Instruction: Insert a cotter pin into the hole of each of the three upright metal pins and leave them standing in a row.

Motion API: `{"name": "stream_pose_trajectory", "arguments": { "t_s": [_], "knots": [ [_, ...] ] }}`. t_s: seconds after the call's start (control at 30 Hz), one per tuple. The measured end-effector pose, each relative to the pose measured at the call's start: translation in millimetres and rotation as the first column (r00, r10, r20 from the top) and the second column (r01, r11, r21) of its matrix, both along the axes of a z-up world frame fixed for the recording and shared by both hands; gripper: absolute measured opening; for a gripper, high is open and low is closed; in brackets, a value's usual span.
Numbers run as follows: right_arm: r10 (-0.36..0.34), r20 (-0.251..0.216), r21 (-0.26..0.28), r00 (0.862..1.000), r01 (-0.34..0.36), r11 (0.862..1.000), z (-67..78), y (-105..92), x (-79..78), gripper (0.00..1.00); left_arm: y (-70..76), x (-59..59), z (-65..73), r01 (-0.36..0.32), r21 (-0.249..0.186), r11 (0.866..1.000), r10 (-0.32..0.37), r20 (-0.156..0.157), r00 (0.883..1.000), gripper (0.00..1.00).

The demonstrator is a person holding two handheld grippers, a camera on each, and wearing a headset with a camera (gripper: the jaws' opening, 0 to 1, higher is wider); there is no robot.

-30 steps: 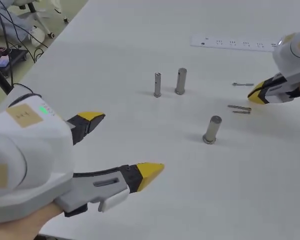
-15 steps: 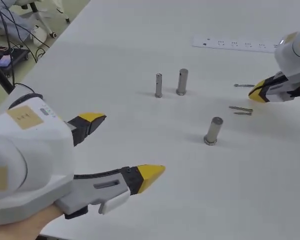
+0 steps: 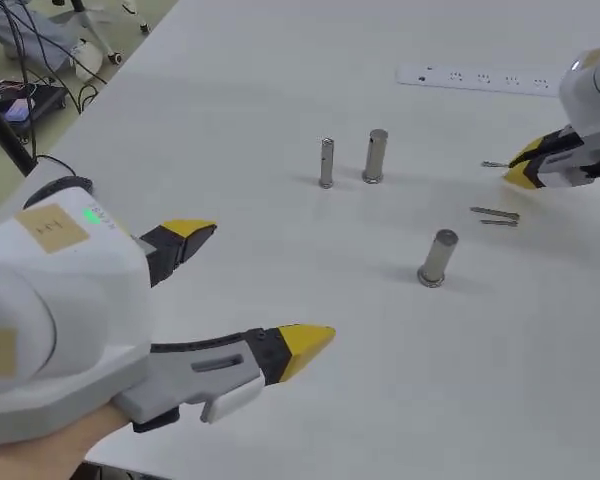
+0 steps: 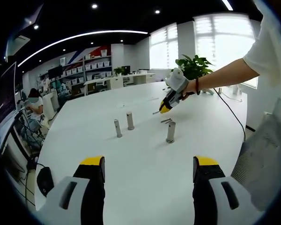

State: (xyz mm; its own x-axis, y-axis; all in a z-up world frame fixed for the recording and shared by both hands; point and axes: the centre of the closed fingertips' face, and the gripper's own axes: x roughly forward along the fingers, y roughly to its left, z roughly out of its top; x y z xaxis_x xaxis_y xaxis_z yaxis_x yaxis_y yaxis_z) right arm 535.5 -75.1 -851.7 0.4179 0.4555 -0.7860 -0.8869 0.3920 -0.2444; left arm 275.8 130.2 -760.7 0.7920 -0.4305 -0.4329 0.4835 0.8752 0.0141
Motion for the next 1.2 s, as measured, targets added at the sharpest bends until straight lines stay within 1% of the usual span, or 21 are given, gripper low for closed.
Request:
{"name": "stream_pose_trajectory", "arguments": {
  "t_s": [0.17, 0.2, 0.4, 0.57, 0.73, 0.83, 0.9, 1.03, 1.1, 1.2],
  "knots": [
    [-0.017, 0.003, -0.004, 1.000, 0.017, 1.000, -1.5, -2.7, 8.2, 0.12, 2.2, 0.6, -1.5, -0.007, 0.000, 1.000, 0.007, -0.005, 1.000, 0.76],
    [-0.022, 0.003, -0.005, 1.000, 0.022, 1.000, -3.4, -4.4, 12.2, 0.12, 2.7, 0.8, -1.9, -0.009, 0.000, 1.000, 0.009, -0.006, 1.000, 0.76],
    [-0.056, 0.003, 0.000, 0.998, 0.056, 0.998, -6.4, -11.3, 22.4, 0.13, 2.9, 1.8, -4.7, -0.013, 0.001, 1.000, 0.013, -0.015, 1.000, 0.76],
    [-0.057, -0.004, 0.005, 0.998, 0.057, 0.998, -6.7, -12.3, 27.9, 0.14, 2.9, 3.2, -5.6, -0.015, -0.001, 1.000, 0.015, -0.018, 1.000, 0.76],
    [-0.057, -0.022, 0.010, 0.998, 0.058, 0.998, -9.7, -14.2, 29.7, 0.15, 3.8, 4.2, -8.0, -0.016, 0.000, 1.000, 0.016, -0.024, 1.000, 0.76],
    [-0.054, -0.042, 0.008, 0.998, 0.054, 0.998, -12.9, -14.9, 26.7, 0.16, 2.9, 4.7, -7.1, -0.014, -0.015, 1.000, 0.014, -0.019, 1.000, 0.76],
    [-0.064, -0.057, 0.023, 0.996, 0.065, 0.998, -12.6, -14.1, 26.4, 0.16, 2.0, 5.0, -6.5, -0.013, -0.015, 1.000, 0.013, -0.018, 1.000, 0.76],
    [-0.074, -0.081, 0.029, 0.994, 0.076, 0.997, -14.1, -14.0, 25.2, 0.14, 3.0, 5.6, -6.1, -0.015, -0.018, 1.000, 0.015, -0.017, 1.000, 0.76],
    [-0.082, -0.093, 0.031, 0.992, 0.086, 0.996, -14.4, -13.9, 24.6, 0.14, 3.6, 5.5, -6.4, -0.013, -0.013, 1.000, 0.013, -0.017, 1.000, 0.76],
    [-0.083, -0.098, 0.025, 0.992, 0.086, 0.996, -14.5, -13.7, 24.0, 0.14, 4.4, 4.9, -6.7, -0.013, -0.014, 1.000, 0.013, -0.019, 1.000, 0.76]
  ]
}}
